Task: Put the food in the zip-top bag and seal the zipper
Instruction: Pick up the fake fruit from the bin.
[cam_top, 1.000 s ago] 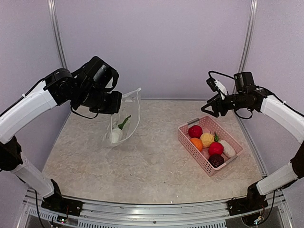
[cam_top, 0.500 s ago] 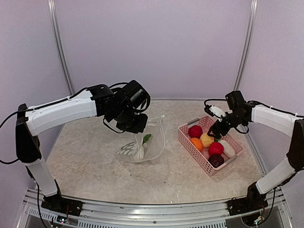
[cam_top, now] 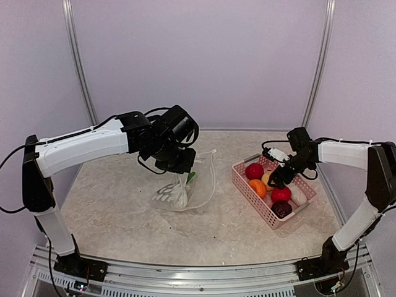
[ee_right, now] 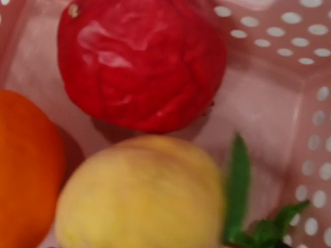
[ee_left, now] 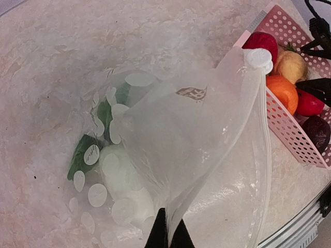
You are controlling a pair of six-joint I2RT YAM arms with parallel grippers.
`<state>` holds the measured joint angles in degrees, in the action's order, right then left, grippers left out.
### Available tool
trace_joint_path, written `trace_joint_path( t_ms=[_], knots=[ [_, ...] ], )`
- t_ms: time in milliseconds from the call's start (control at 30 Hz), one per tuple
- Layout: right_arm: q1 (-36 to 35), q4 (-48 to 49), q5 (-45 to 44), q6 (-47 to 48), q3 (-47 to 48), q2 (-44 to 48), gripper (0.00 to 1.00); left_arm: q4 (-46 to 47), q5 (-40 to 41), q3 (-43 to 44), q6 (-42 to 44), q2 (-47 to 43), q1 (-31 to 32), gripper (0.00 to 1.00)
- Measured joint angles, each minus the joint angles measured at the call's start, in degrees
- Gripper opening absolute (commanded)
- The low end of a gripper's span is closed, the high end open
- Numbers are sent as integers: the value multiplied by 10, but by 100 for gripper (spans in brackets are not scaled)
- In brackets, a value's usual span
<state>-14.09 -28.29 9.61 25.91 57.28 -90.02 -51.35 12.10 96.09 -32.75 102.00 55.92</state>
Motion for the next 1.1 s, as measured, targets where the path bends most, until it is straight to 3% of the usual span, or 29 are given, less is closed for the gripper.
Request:
trace_joint_path(
  t_ms=[233, 600, 733, 900, 1100],
  knots=[
    [0, 5, 25, -2, -1, -40, 80, 7, 2, 0, -7, -15, 0, 0],
    [0, 10, 36, -5, 0, -42, 49, 29, 1, -11, -17, -34, 0, 0],
    [0, 9, 29, -5, 0, -17, 45, 35, -4, -11, -17, -34, 0, 0],
    [0, 4, 39, -5, 4, 77, 43, 46, -16, -10, -17, -32, 0, 0],
    [0, -40, 121, -1, 81, 151, 42, 63, -29, -5, -19, -20, -3, 0]
  ],
)
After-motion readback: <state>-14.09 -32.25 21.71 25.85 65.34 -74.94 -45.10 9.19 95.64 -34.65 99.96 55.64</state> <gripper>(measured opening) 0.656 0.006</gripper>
